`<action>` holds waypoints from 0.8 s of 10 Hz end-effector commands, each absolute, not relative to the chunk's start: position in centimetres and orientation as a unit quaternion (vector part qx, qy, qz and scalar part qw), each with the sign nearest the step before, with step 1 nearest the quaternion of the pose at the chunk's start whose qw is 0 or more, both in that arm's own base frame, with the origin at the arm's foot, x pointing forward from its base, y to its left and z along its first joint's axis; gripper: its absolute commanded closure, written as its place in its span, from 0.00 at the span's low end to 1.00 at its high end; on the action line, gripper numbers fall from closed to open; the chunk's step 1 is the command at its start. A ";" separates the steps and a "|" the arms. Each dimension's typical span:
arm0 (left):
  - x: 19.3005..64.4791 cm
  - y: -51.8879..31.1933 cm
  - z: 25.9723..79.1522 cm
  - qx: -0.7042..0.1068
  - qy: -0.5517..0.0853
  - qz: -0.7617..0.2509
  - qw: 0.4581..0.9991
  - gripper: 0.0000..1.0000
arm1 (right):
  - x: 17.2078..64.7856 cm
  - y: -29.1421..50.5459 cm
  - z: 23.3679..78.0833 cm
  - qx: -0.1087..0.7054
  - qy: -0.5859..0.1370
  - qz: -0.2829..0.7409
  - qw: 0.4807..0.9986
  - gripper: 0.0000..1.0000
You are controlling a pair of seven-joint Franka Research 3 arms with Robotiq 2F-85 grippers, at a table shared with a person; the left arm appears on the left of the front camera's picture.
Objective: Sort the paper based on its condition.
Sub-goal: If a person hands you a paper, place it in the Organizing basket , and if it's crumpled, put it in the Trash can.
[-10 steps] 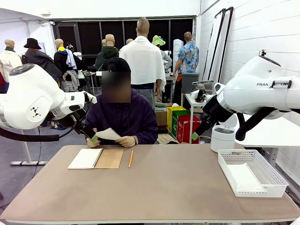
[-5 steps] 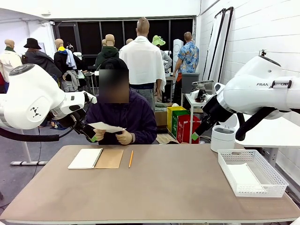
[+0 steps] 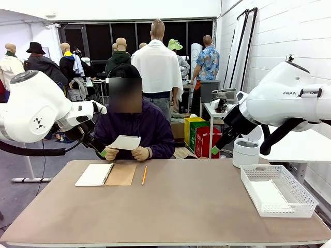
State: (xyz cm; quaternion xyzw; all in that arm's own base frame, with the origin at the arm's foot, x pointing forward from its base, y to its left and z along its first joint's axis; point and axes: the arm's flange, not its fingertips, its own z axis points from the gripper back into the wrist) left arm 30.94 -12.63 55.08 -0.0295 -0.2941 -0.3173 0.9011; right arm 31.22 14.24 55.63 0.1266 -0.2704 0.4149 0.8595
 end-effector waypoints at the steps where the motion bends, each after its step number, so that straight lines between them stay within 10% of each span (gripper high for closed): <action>1: 31.0 -12.5 55.0 -0.030 -0.292 -0.317 0.902 0.00 | 31.2 14.3 55.7 0.127 -0.271 0.417 0.858 0.00; 8: 31.0 -12.5 55.0 -0.030 -0.292 -0.317 0.902 0.00 | 34.3 14.4 57.4 0.170 -0.267 0.323 0.892 0.00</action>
